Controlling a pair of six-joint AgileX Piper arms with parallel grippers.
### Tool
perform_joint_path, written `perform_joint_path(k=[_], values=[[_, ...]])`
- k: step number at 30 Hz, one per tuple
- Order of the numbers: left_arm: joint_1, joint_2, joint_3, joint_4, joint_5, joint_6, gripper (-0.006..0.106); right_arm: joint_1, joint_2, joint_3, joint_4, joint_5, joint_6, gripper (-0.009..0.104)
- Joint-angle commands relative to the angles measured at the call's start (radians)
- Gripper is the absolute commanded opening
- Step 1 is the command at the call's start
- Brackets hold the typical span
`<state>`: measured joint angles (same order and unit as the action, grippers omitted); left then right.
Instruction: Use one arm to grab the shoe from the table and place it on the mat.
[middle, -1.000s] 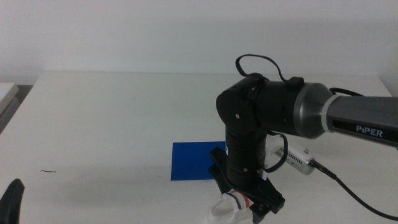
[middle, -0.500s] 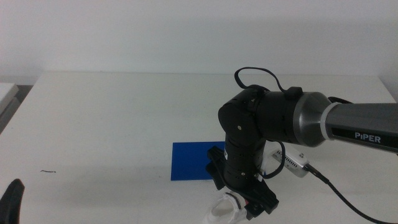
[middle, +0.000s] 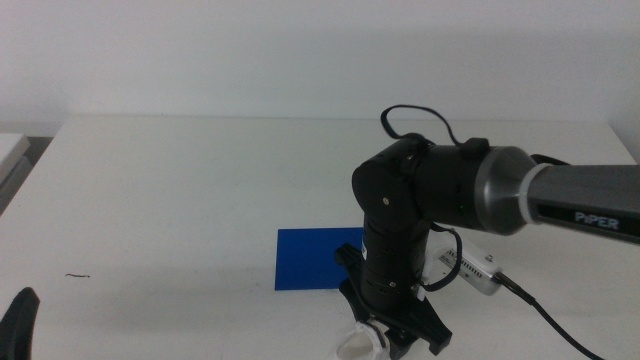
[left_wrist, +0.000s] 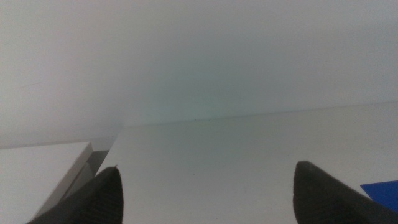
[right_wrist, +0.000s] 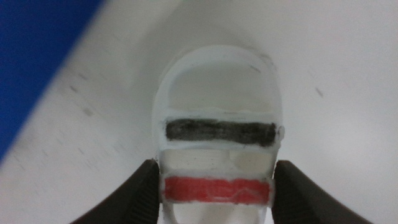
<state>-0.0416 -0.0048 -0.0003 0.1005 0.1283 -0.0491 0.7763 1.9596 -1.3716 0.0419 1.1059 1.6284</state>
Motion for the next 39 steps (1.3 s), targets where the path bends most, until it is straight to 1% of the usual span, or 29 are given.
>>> perform_joint_path(k=[1,4,8,9,11,13,15,17,21,23,25,26,28,30,31,33,35,37,39], values=[[-0.007,0.005,0.0,-0.004,-0.013,-0.001,0.094,0.001,-0.045,0.003,0.03,0.055,-0.009,0.025],[-0.007,0.005,0.0,-0.004,-0.013,-0.001,0.094,0.001,-0.115,0.003,0.032,0.082,-0.009,0.025],[-0.007,0.005,0.0,-0.004,-0.013,-0.001,0.094,-0.02,-0.197,-0.004,0.006,0.056,0.009,0.024],[-0.007,0.005,0.0,-0.004,-0.013,-0.001,0.094,-0.036,-0.201,-0.016,-0.003,0.049,-0.012,0.023],[-0.007,0.005,0.0,-0.004,-0.013,-0.001,0.094,-0.081,-0.192,-0.06,0.001,0.048,-0.094,0.022],[-0.007,0.005,0.0,-0.004,-0.013,-0.001,0.094,-0.134,-0.164,-0.127,0.025,0.077,-0.188,0.02],[-0.007,0.005,0.0,-0.004,-0.013,-0.001,0.094,-0.171,-0.127,-0.203,0.029,0.115,-0.248,0.019],[-0.007,0.005,0.0,-0.004,-0.013,-0.001,0.094,-0.196,-0.083,-0.301,0.029,0.115,-0.31,0.016],[-0.007,0.005,0.0,-0.004,-0.013,-0.001,0.094,-0.201,0.011,-0.457,-0.001,0.115,-0.409,0.008],[-0.007,0.005,0.0,-0.004,-0.013,-0.001,0.094,-0.201,0.051,-0.493,0.011,0.115,-0.474,0.004],[-0.007,0.005,0.0,-0.004,-0.013,-0.001,0.094,-0.201,0.077,-0.496,-0.001,0.115,-0.533,0.002],[-0.007,0.005,0.0,-0.004,-0.013,-0.001,0.094,-0.201,0.089,-0.493,-0.008,0.115,-0.606,0.002],[-0.007,0.005,0.0,-0.004,-0.013,-0.001,0.094,-0.201,0.108,-0.492,-0.007,0.115,-0.827,0.002],[-0.007,0.005,0.0,-0.004,-0.013,-0.001,0.094,-0.201,0.118,-0.492,0.011,0.115,-1.032,0.002],[-0.007,0.005,0.0,-0.004,-0.013,-0.001,0.094,-0.201,0.12,-0.492,0.024,0.115,-1.104,0.002],[-0.007,0.005,0.0,-0.004,-0.013,-0.001,0.094,-0.201,0.122,-0.492,0.04,0.115,-1.133,0.002],[-0.007,0.005,0.0,-0.004,-0.013,-0.001,0.094,-0.201,0.122,-0.492,0.04,0.115,-1.19,0.002],[-0.007,0.005,0.0,-0.004,-0.013,-0.001,0.094,-0.201,0.122,-0.492,0.04,0.115,-1.399,0.002],[-0.007,0.005,0.0,-0.004,-0.013,-0.001,0.094,-0.198,0.122,-0.492,0.04,0.115,-1.723,0.002]])
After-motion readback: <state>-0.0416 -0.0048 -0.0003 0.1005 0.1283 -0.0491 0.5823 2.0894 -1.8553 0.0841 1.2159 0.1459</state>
